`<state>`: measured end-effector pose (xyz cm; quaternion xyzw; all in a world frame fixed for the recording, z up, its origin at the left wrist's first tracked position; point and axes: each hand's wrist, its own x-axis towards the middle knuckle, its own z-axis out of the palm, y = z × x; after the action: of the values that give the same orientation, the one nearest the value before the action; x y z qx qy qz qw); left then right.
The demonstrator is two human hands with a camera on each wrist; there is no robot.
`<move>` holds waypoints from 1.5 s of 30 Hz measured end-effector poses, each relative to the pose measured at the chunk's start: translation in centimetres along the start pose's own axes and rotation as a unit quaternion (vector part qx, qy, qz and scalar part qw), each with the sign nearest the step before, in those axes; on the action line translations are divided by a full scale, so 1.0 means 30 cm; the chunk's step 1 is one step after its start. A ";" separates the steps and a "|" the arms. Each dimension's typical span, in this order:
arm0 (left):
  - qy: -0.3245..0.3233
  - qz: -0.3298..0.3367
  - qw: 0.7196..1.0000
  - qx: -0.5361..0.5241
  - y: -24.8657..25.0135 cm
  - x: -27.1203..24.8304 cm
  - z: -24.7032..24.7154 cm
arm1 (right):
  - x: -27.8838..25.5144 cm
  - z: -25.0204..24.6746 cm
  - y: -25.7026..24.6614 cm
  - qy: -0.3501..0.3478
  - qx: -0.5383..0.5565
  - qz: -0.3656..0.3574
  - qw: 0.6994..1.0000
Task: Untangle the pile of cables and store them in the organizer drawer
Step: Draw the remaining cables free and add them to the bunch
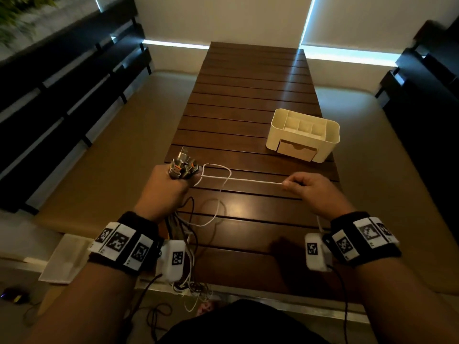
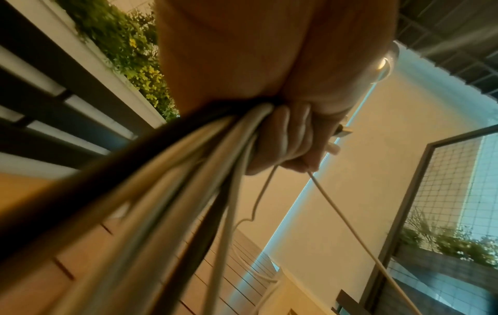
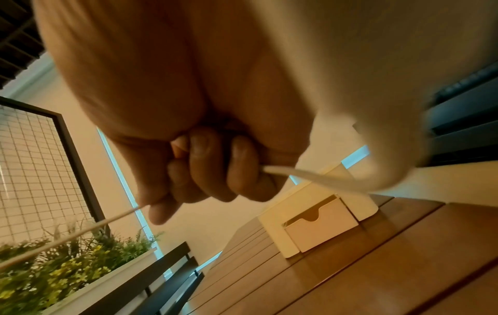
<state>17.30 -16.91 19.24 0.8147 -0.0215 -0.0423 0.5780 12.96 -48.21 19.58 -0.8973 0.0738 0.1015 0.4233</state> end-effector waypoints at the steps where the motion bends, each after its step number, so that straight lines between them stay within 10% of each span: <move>1: 0.000 -0.002 1.000 -0.002 -0.008 -0.001 -0.007 | -0.008 0.011 -0.004 -0.009 -0.003 0.007 1.000; 9: 0.013 -0.037 0.998 -0.041 -0.037 -0.019 -0.047 | -0.125 0.241 -0.003 -0.277 0.132 0.064 0.950; 22: 0.000 -0.057 0.996 -0.064 -0.089 -0.042 -0.054 | -0.167 0.428 0.038 -0.245 -0.024 -0.028 0.969; 30: -0.011 -0.073 0.993 -0.087 -0.093 -0.069 -0.079 | -0.169 0.402 0.026 -0.441 -0.062 0.062 0.893; 39: -0.017 -0.074 0.991 -0.107 -0.092 -0.106 -0.095 | -0.033 0.403 -0.019 -0.159 -0.054 0.002 0.986; 45: -0.038 -0.080 0.988 -0.125 -0.070 -0.131 -0.070 | 0.029 0.544 -0.115 -0.173 -0.062 -0.115 0.976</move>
<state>13.55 -13.90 18.12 0.7329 0.0274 -0.1218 0.6688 12.61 -33.42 11.80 -0.8933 -0.1105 0.2102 0.3816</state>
